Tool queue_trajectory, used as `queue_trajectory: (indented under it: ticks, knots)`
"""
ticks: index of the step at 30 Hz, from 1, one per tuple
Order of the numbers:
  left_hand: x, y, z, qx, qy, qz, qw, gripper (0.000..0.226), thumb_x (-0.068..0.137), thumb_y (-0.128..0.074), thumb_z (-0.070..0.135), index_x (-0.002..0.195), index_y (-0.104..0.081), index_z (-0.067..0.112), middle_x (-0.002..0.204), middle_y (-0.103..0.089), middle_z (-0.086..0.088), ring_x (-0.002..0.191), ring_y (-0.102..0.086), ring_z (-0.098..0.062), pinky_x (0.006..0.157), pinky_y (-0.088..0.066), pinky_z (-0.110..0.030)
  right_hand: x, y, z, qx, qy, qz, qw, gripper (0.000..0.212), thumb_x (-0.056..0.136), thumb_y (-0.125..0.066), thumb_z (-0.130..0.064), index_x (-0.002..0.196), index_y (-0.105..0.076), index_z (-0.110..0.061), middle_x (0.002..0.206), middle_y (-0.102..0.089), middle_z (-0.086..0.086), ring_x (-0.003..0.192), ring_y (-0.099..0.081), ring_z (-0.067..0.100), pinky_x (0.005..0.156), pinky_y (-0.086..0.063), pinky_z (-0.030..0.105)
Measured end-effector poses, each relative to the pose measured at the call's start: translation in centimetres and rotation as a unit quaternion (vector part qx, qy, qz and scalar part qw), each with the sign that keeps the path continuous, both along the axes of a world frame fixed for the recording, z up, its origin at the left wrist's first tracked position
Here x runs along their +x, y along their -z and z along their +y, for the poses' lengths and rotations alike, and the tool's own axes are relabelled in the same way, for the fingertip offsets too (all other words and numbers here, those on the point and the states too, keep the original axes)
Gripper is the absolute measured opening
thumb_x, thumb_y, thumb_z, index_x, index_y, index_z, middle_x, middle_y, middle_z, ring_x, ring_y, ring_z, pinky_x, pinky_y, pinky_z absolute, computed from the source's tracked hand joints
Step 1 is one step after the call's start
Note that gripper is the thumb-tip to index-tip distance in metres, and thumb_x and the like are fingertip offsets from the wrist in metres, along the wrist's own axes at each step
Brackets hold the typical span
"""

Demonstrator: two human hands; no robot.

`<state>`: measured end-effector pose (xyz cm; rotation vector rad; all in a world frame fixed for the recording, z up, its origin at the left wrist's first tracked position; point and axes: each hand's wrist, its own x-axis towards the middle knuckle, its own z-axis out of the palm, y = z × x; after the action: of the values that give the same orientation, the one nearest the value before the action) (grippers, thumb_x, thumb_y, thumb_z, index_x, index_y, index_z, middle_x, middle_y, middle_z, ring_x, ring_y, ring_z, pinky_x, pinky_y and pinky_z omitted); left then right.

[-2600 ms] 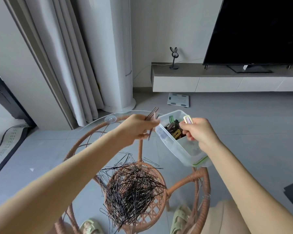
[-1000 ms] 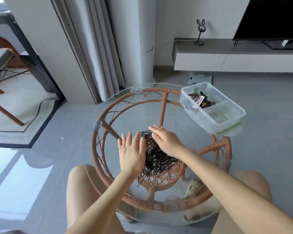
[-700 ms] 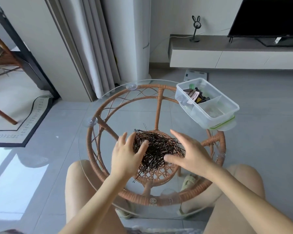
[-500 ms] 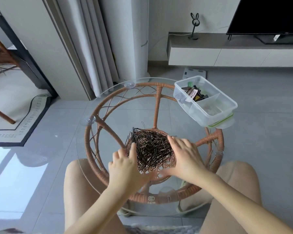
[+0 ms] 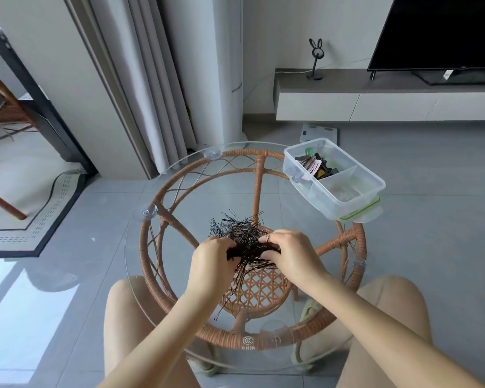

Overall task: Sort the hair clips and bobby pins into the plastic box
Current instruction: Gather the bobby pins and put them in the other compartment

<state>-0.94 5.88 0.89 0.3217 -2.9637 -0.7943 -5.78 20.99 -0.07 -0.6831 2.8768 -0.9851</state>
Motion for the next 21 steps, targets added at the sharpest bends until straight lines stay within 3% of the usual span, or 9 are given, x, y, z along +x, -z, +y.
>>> queue_trajectory:
  ticks: [4, 7, 10, 15, 18, 21]
  knots:
    - [-0.8, -2.2, -0.5, 0.014, -0.011, 0.037, 0.999, 0.024, 0.082, -0.066, 0.009, 0.105, -0.071, 0.012, 0.102, -0.074, -0.007, 0.089, -0.068, -0.023, 0.086, -0.055, -0.033, -0.4, -1.8, 0.6, -0.049, 0.025, -0.011, 0.998, 0.023, 0.078, -0.071, -0.011, 0.100, -0.072, -0.008, 0.102, -0.072, 0.007, 0.094, -0.066, 0.017, 0.083, -0.040, 0.011]
    - [-1.3, -3.8, -0.8, 0.014, -0.013, 0.043, 0.999, 0.022, 0.082, -0.067, 0.011, 0.104, -0.072, 0.012, 0.098, -0.074, -0.006, 0.084, -0.069, -0.021, 0.083, -0.055, -0.028, -1.1, -3.1, 1.1, -0.073, 0.043, -0.014, 0.996, 0.018, 0.077, -0.072, -0.011, 0.094, -0.074, -0.010, 0.094, -0.074, 0.005, 0.079, -0.064, 0.009, 0.071, -0.040, 0.000]
    - [-2.1, -5.4, -0.9, 0.019, -0.015, 0.047, 0.999, 0.020, 0.082, -0.067, 0.011, 0.101, -0.073, 0.011, 0.095, -0.075, -0.006, 0.081, -0.069, -0.020, 0.080, -0.055, -0.025, -2.0, -4.6, 1.8, -0.088, 0.053, -0.011, 0.995, 0.016, 0.075, -0.073, -0.010, 0.091, -0.074, -0.009, 0.086, -0.074, 0.002, 0.065, -0.058, -0.001, 0.063, -0.040, -0.002]
    - [-3.4, -7.8, -0.6, 0.027, -0.005, 0.060, 0.998, 0.020, 0.080, -0.068, 0.011, 0.099, -0.074, 0.012, 0.094, -0.075, -0.005, 0.079, -0.067, -0.017, 0.073, -0.048, -0.019, -3.7, -6.9, 3.7, -0.103, 0.065, -0.011, 0.992, 0.014, 0.073, -0.075, -0.009, 0.086, -0.075, -0.012, 0.073, -0.069, -0.006, 0.061, -0.060, -0.004, 0.065, -0.046, 0.004]
    - [-4.3, -9.1, -0.1, 0.035, 0.001, 0.067, 0.997, 0.017, 0.080, -0.068, 0.011, 0.095, -0.075, 0.013, 0.089, -0.076, -0.005, 0.076, -0.067, -0.017, 0.070, -0.049, -0.020, -5.0, -8.3, 5.6, -0.091, 0.072, -0.020, 0.993, 0.014, 0.072, -0.075, -0.007, 0.085, -0.075, -0.012, 0.069, -0.066, -0.013, 0.068, -0.066, 0.006, 0.073, -0.052, 0.017]
    - [-5.9, -10.2, 1.1, 0.034, 0.018, 0.080, 0.996, 0.016, 0.078, -0.067, 0.009, 0.090, -0.077, 0.013, 0.085, -0.076, -0.005, 0.077, -0.067, -0.019, 0.071, -0.051, -0.023, -7.4, -9.9, 8.2, -0.061, 0.092, -0.008, 0.994, 0.014, 0.071, -0.075, -0.004, 0.083, -0.075, -0.010, 0.071, -0.070, -0.003, 0.070, -0.066, 0.014, 0.075, -0.050, 0.025]
